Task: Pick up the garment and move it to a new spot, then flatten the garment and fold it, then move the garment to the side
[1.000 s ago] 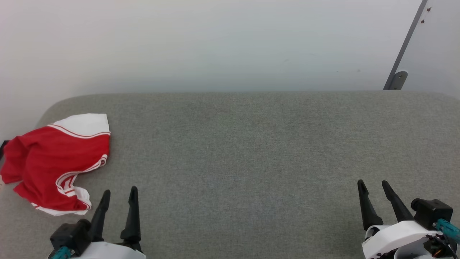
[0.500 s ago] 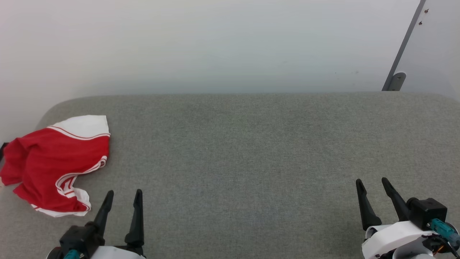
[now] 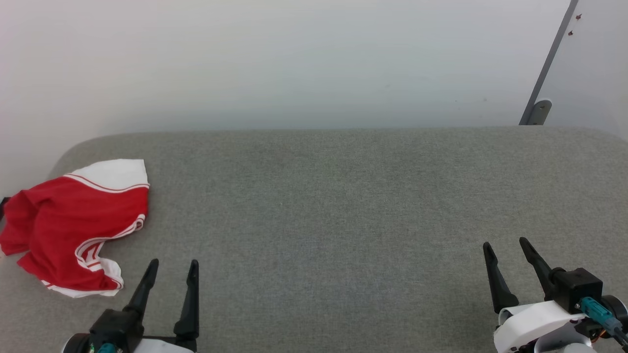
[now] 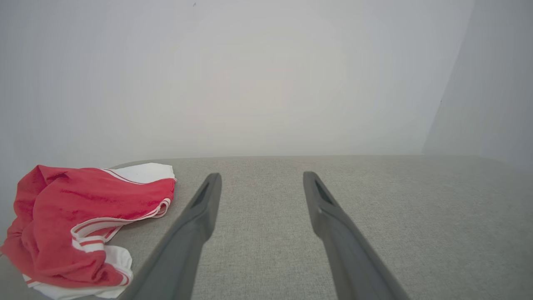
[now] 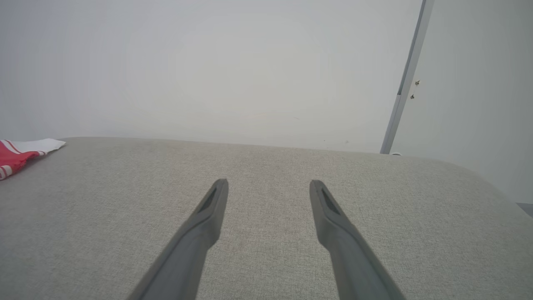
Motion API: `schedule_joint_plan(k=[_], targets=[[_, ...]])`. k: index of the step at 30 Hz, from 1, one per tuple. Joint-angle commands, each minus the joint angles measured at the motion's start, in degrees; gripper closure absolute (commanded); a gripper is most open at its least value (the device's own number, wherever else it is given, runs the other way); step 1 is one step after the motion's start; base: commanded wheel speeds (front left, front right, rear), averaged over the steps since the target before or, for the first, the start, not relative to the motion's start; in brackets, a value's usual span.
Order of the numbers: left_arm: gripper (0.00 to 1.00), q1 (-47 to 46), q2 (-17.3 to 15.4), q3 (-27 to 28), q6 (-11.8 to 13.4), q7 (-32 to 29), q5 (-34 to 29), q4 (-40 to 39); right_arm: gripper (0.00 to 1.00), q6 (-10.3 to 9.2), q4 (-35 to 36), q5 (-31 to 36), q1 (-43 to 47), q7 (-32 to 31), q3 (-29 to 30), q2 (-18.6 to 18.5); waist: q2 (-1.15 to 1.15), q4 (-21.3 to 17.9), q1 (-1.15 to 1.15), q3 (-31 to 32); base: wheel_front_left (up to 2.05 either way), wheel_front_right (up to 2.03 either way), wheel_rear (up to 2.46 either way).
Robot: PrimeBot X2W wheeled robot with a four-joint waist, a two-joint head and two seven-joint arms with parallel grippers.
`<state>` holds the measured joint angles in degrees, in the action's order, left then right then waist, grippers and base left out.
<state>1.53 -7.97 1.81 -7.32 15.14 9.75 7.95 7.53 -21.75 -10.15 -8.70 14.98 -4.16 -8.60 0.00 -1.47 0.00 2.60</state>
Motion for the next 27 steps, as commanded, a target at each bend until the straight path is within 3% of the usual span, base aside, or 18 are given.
schedule_joint_plan(k=[1, 16, 27], targets=[[0.00, 0.5, -0.2, -0.1, -0.2, 0.0, 0.0, -0.1, 0.00, -0.08, 0.1, 0.1, -0.1, 0.3, 0.0, -0.1, 0.00, 0.0, 0.00, 0.0, 0.00, 0.00, 0.00], [0.00, 0.4, 0.3, 0.5, -0.2, 0.0, 1.1, 0.5, 0.00, -0.08, 1.0, 0.7, 0.8, 0.3, 0.3, 0.2, 0.00, 0.8, 0.00, 0.1, 0.00, 0.00, 0.00], [0.00, 1.9, 0.1, 4.9, 1.3, 0.0, 1.7, 0.7, 0.00, -0.08, 0.3, -0.8, 0.6, 0.0, -3.5, -0.8, 0.00, 7.8, 0.00, 1.6, 0.00, 0.00, 0.00]])
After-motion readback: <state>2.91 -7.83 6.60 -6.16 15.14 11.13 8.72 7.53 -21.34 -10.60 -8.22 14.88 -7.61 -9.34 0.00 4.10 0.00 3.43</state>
